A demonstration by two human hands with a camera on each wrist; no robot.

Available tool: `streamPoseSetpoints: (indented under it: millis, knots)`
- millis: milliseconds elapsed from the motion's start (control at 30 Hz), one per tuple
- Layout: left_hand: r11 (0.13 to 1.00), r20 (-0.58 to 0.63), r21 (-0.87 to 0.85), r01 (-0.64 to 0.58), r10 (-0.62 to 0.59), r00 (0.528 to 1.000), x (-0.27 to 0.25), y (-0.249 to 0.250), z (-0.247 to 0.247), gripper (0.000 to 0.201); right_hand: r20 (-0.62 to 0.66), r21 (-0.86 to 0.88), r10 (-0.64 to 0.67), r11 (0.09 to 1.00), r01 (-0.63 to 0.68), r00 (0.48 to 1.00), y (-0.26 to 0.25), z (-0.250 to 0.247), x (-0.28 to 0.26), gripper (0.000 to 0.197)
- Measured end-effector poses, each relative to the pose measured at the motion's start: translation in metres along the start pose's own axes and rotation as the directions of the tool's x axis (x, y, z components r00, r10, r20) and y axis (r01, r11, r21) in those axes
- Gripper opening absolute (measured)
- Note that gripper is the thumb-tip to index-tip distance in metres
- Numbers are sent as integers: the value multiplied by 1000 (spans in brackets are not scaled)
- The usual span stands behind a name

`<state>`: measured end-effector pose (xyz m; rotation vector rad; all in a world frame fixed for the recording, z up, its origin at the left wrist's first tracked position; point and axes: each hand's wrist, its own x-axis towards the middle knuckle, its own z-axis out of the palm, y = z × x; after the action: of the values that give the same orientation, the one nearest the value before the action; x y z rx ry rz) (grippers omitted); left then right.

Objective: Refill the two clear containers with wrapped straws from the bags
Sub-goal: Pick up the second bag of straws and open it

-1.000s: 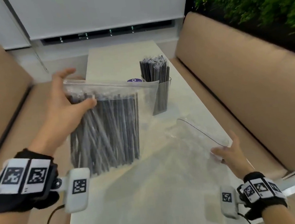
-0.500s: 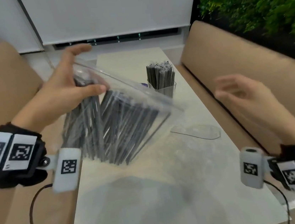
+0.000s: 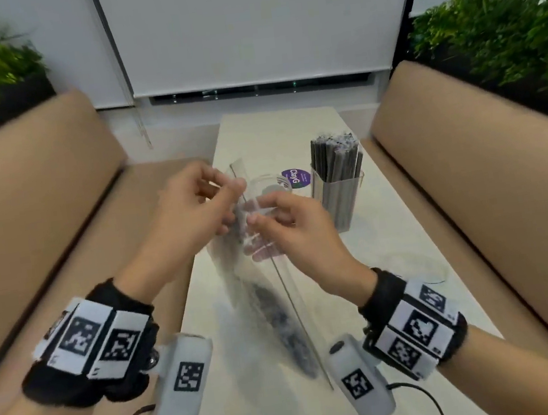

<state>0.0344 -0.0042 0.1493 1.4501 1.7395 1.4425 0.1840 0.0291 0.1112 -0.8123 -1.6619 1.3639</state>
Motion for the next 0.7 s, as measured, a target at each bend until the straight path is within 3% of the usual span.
streamPoseSetpoints:
  millis: [133,233,300,467,633,700]
  knots:
    - [995,13,-23,94,-93,996,-6,-6,-1,21,-24,-63,-27,998,25,999,1,24,3,18]
    - [990,16,-74,118,-117,993,-6,-6,-10,10,2,-59,16,998,-16,1000,-2,26,5,18]
    - [983,59,-117,144,-138,989,-7,-4,-16,2,35,-20,47,999,-46,998,-6,23,7,21]
    - [969,182,-191,154,-119,976,-11,4,-17,6,90,-71,90,994,-83,992,-18,19,15,41]
    - [953,207,-228,200,-153,966,-9,5,-11,12,157,-40,70,997,-64,985,-22,8,19,23]
    - [955,129,-232,182,-155,979,-12,3,-6,20,151,-32,62,998,-58,987,-19,6,19,22]
